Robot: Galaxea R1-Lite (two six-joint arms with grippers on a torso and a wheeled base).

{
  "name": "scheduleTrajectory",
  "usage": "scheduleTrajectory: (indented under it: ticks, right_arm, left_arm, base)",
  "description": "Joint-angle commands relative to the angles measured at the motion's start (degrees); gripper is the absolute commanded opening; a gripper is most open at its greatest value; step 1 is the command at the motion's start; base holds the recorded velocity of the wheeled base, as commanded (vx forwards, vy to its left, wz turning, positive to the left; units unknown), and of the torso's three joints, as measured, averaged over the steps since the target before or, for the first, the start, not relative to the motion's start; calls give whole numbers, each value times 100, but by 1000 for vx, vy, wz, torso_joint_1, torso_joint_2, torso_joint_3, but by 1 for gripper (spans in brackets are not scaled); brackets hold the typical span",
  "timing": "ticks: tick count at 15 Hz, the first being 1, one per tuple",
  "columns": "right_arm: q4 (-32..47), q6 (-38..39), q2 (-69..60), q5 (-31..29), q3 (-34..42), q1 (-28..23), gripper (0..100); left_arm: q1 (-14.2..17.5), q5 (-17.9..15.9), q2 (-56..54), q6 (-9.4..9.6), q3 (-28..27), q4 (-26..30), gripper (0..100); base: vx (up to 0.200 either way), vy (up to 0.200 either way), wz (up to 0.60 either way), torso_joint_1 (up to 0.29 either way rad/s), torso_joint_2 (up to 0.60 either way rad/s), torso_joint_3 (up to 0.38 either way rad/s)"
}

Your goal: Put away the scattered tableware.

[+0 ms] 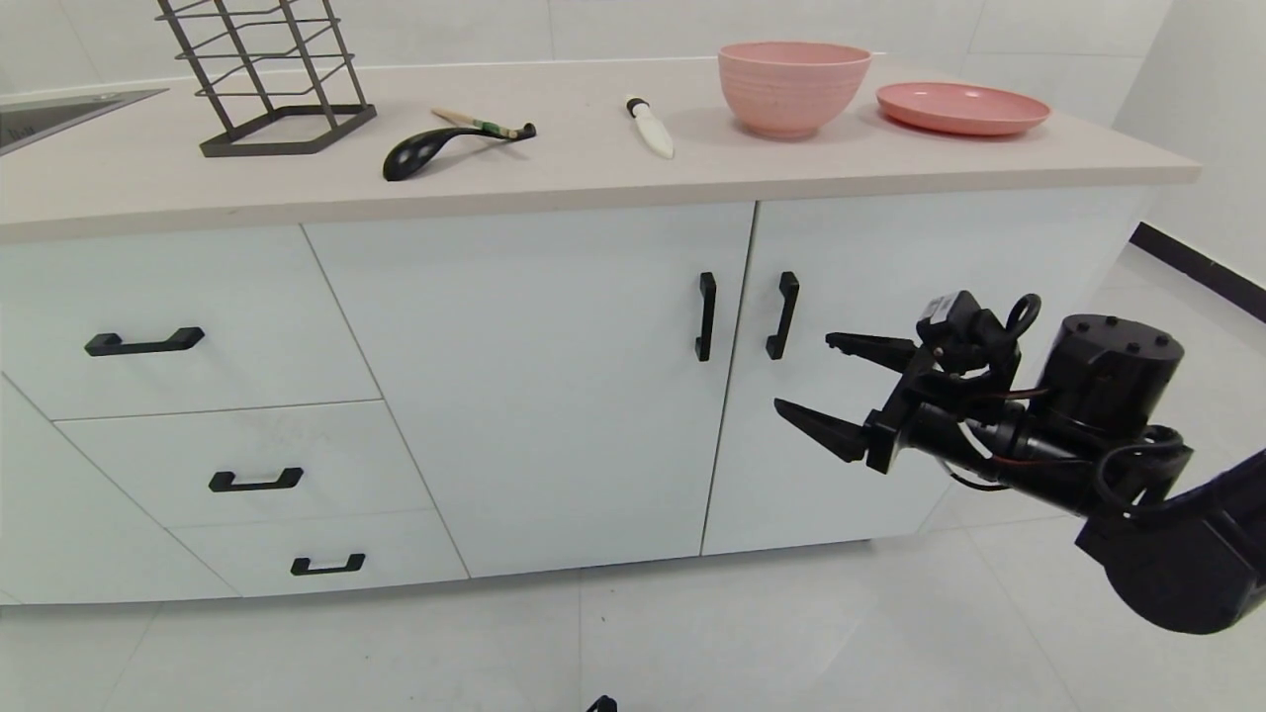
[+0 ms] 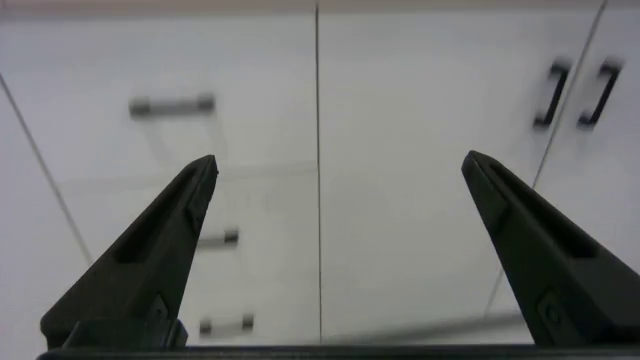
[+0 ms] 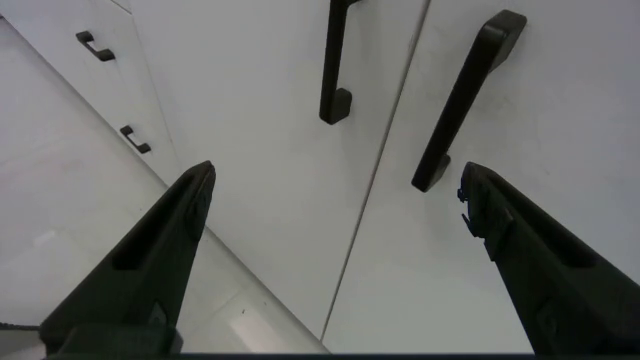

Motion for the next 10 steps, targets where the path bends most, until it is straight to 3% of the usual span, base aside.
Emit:
scheduleTrajectory:
  ticks: [1, 2, 3, 4, 6, 8, 9, 10]
  right_arm:
    - [-2, -12, -132, 10, 31, 34, 100]
    - [-11, -12, -255, 10, 101, 113, 100]
    - [-11, -12, -378, 10, 198, 157, 100]
    - [-11, -30, -553, 10, 347, 166, 100]
    - [-46, -56, -905, 10, 646, 113, 100]
    - [-54, -48, -1072, 10, 725, 78, 100]
    - [-54, -56, -1090, 10, 769, 113, 100]
    - [-54, -56, -1081, 10, 831, 122, 100]
  left_arm:
    - [-114, -362, 1153, -80, -954, -630, 100]
    - [-281, -503, 1812, 8, -1569, -665, 100]
    - [-281, -776, 2217, 324, -1824, -647, 100]
    - [-299, -1259, 2621, 817, -1947, -647, 100]
    - [-308, -2199, 3245, 1256, -2026, -647, 100]
    - [-343, -2762, 3807, 1256, -2184, -691, 100]
    - [-466, -2982, 4221, 1168, -2422, -726, 100]
    - [-738, -2999, 4616, 940, -2659, -788, 100]
  base:
    - [0, 0, 0, 0, 0, 0]
    - [0, 0, 0, 0, 0, 0]
    - [0, 0, 0, 0, 0, 0]
    - [0, 0, 0, 0, 0, 0]
    - [0, 0, 0, 0, 0, 0]
    - [0, 0, 0, 0, 0, 0]
    - [0, 0, 0, 0, 0, 0]
    - [0, 0, 0, 0, 0, 0]
